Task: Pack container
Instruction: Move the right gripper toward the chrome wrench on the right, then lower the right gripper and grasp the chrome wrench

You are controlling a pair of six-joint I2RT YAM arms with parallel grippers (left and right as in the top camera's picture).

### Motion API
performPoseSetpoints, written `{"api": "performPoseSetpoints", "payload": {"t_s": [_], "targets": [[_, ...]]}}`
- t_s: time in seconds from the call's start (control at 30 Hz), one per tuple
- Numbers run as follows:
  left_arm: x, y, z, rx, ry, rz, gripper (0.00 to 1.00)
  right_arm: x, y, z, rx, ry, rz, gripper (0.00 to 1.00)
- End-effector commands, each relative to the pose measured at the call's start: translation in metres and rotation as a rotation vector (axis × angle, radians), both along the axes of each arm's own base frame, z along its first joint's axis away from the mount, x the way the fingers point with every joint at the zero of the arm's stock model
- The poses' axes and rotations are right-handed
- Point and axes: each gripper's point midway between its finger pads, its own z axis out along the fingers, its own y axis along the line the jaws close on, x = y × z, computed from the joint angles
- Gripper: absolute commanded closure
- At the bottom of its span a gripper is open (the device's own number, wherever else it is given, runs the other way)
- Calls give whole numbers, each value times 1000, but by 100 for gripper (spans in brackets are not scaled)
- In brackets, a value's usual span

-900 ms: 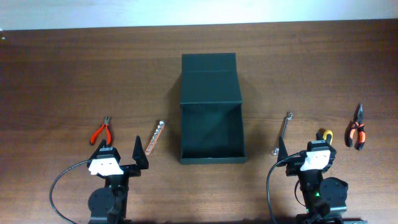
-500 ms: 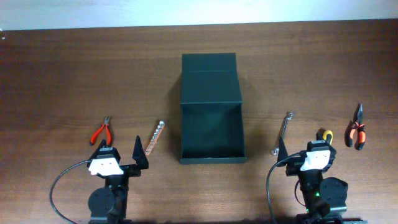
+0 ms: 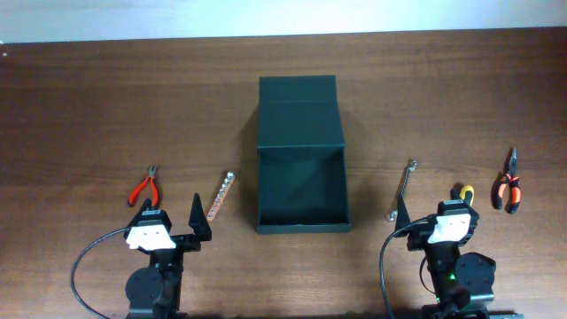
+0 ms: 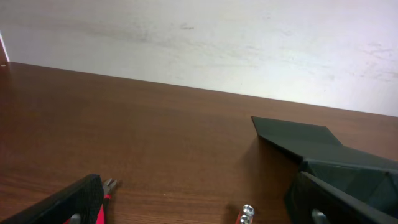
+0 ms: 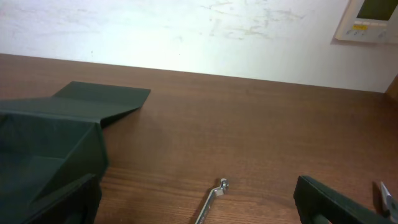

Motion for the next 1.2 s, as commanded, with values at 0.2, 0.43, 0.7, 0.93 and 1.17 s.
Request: {"api": "performPoseSetpoints", "payload": {"t_s": [0.2, 0.43, 0.7, 0.93, 1.17], "targets": [[0, 0, -2, -10, -1, -4, 1, 0, -1, -2, 6, -2, -10, 1], [0, -10, 1, -14, -4, -59, 1, 0, 0, 1, 100, -1, -17, 1], [-17, -31, 11, -32, 208, -186, 1, -15, 12, 37, 309, 150, 6, 1], [-11, -51, 13, -56, 439, -294, 1, -30, 15, 47, 323, 695, -83, 1], [-5, -51, -4, -66, 637, -294, 1, -39, 14, 53, 273, 1242, -186, 1]]}}
